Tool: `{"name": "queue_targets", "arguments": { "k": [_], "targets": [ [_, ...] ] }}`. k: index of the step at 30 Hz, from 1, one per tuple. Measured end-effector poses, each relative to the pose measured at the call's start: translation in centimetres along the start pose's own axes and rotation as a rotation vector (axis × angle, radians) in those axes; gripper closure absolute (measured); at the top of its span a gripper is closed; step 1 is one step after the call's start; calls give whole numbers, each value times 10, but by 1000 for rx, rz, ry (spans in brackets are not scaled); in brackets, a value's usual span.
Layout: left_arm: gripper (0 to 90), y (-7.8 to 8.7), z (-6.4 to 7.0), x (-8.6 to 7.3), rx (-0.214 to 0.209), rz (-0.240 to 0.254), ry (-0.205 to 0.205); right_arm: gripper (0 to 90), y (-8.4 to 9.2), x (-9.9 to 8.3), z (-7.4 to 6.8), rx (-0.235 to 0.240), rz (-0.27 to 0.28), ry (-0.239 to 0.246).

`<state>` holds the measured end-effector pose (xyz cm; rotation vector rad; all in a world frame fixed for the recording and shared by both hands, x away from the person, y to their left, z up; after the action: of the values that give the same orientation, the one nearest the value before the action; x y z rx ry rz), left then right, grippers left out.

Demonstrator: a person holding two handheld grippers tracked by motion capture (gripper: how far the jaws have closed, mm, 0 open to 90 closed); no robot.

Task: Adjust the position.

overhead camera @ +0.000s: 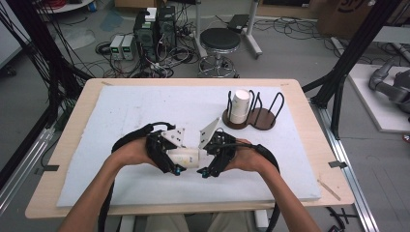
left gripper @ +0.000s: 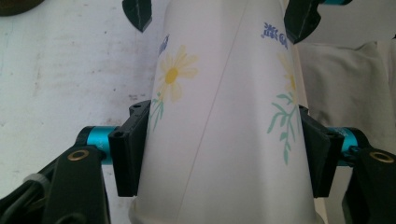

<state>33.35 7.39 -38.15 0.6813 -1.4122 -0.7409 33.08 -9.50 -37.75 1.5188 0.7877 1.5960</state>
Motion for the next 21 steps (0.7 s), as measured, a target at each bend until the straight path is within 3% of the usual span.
{"name": "queue_targets", "arguments": {
  "k": [4, 6, 7, 9, 14, 17, 21],
  "targets": [
    [308, -3, 1, 4, -4, 9, -3, 167, -1, 1, -1, 0, -8, -3],
    [307, -3, 0, 5, -6, -10, -18, 167, 0, 2, -1, -4, -7, -2],
    [307, -4, 1, 5, -3, -7, -14, 170, -1, 3, 1, -9, 11, 20],
    [307, -5, 1, 5, -5, 0, -2, 215, 1, 4, 0, -8, 16, 13],
    [306, -6, 2, 5, -7, 1, -1, 219, 3, 5, 0, -3, 24, 9],
    [306, -7, 2, 5, -5, -3, -1, 359, 3, 6, -1, 7, 26, 26],
    [308, -6, 1, 4, -11, -7, -6, 373, 2, 6, -2, 15, 31, 25]
  ]
}}
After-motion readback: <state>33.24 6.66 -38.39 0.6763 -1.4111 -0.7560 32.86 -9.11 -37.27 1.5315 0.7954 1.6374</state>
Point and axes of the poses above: each handheld gripper's, and its own axes: y roughly backward along the jaws, x roughly out of its top, z roughly to its right, the point moved 3 cm from there along -y, roughly forward along the jaws, and after that the axes turned 3 degrees about -x, right-handed, at the moved point
